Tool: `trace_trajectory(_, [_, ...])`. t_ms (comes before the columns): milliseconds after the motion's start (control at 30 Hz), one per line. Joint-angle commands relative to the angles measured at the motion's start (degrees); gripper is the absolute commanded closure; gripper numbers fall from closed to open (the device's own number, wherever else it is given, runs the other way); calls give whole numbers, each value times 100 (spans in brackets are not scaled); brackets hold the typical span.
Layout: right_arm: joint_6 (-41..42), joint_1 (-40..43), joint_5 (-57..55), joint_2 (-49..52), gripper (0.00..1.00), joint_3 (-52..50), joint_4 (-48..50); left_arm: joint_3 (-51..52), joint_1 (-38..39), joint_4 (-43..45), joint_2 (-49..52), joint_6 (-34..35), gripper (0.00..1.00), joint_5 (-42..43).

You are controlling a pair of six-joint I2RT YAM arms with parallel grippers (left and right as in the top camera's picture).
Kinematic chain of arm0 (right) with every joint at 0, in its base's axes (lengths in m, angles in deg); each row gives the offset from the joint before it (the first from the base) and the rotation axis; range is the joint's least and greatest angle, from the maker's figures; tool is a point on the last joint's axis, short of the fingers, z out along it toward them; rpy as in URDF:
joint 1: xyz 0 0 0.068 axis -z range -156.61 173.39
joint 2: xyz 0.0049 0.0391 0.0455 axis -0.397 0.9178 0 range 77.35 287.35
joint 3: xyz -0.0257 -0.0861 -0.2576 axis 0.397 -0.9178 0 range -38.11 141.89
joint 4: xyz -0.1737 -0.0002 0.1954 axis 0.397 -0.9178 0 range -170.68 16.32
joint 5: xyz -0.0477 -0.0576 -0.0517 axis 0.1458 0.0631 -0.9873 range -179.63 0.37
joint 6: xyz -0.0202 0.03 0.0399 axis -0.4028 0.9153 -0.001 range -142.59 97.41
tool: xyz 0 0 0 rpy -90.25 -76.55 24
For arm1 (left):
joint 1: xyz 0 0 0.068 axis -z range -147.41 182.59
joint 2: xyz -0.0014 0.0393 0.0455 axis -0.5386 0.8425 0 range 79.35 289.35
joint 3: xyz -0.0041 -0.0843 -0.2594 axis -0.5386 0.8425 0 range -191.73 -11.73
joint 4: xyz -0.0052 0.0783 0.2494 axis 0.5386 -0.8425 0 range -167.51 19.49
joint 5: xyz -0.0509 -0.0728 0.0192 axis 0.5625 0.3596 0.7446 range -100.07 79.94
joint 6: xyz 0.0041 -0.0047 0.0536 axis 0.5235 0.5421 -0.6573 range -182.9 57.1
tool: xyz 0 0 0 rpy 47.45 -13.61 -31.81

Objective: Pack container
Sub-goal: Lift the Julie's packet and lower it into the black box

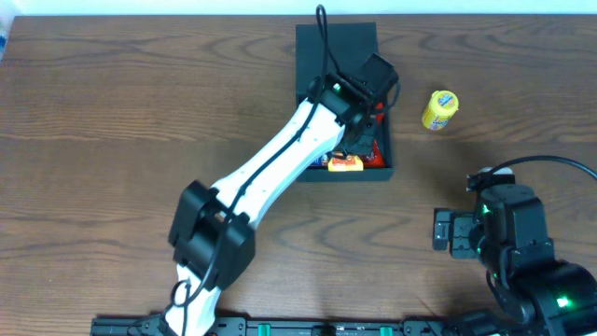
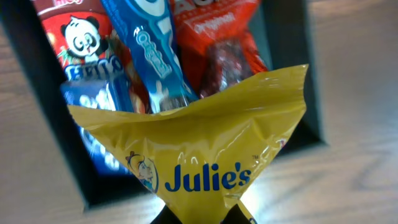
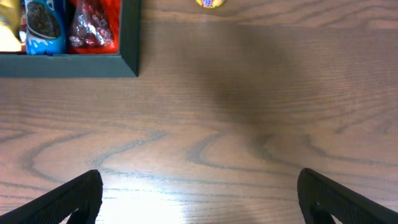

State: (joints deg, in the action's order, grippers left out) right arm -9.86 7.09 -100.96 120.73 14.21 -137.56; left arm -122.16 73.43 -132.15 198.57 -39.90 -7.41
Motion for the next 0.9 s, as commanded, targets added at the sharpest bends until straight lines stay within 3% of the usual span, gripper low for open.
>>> trace_trajectory(0, [-37,90,-20,-26,1,11,-7,-153,-136,116,251,-138,94,136])
trace_trajectory(867, [-37,90,-20,-26,1,11,-7,-153,-437,658,1161,-116,91,186])
